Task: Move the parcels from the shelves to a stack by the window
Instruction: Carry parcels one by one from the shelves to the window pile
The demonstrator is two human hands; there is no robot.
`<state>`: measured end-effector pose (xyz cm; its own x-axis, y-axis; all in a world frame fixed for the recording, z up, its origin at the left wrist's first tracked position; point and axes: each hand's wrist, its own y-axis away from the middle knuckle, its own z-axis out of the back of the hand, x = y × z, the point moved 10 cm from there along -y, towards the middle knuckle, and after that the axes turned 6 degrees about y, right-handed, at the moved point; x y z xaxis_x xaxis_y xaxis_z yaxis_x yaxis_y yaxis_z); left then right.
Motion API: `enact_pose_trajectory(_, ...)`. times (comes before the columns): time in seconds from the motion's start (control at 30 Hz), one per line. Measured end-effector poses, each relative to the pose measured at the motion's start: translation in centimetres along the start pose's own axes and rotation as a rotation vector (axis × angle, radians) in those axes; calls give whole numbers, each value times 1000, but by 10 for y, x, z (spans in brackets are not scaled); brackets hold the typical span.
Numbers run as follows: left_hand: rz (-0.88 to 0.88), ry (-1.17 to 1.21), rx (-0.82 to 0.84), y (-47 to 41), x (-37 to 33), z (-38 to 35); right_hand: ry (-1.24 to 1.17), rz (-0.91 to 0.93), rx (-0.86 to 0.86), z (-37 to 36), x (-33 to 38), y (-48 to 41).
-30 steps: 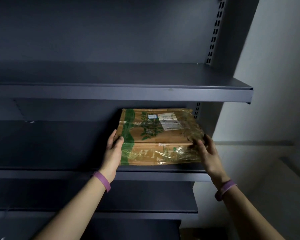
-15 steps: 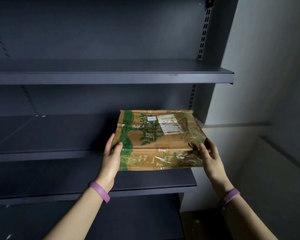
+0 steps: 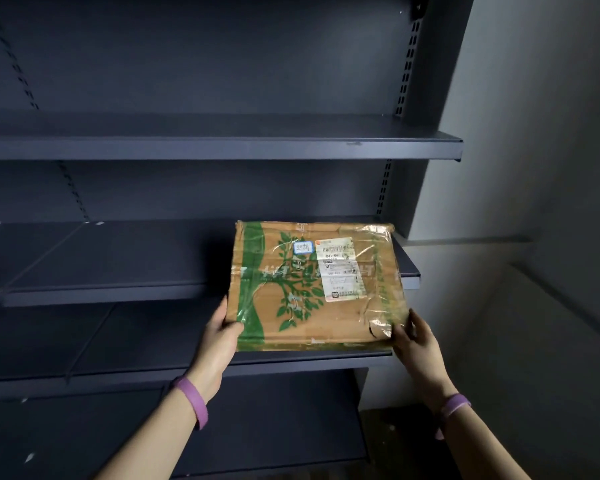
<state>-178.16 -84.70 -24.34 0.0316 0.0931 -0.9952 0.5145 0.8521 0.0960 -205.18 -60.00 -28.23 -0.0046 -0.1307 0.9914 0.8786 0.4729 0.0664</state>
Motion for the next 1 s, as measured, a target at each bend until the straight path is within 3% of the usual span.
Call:
enact_pose_trajectory(0.33,130,-3,-102,0,38,-4,155,2,39,-2,-21,-18)
enact_pose_trajectory(0.57,115,34,-98,4,37,-4,162,2,28,4,-20,-12)
enact_pose_trajectory(0.8,74,72,78,31,38,-38,216,-13,-185,58,-25,40)
enact_pose_trajectory(1.0,156,50,338,56,51,-87,238,-79,-414,120,-38,131)
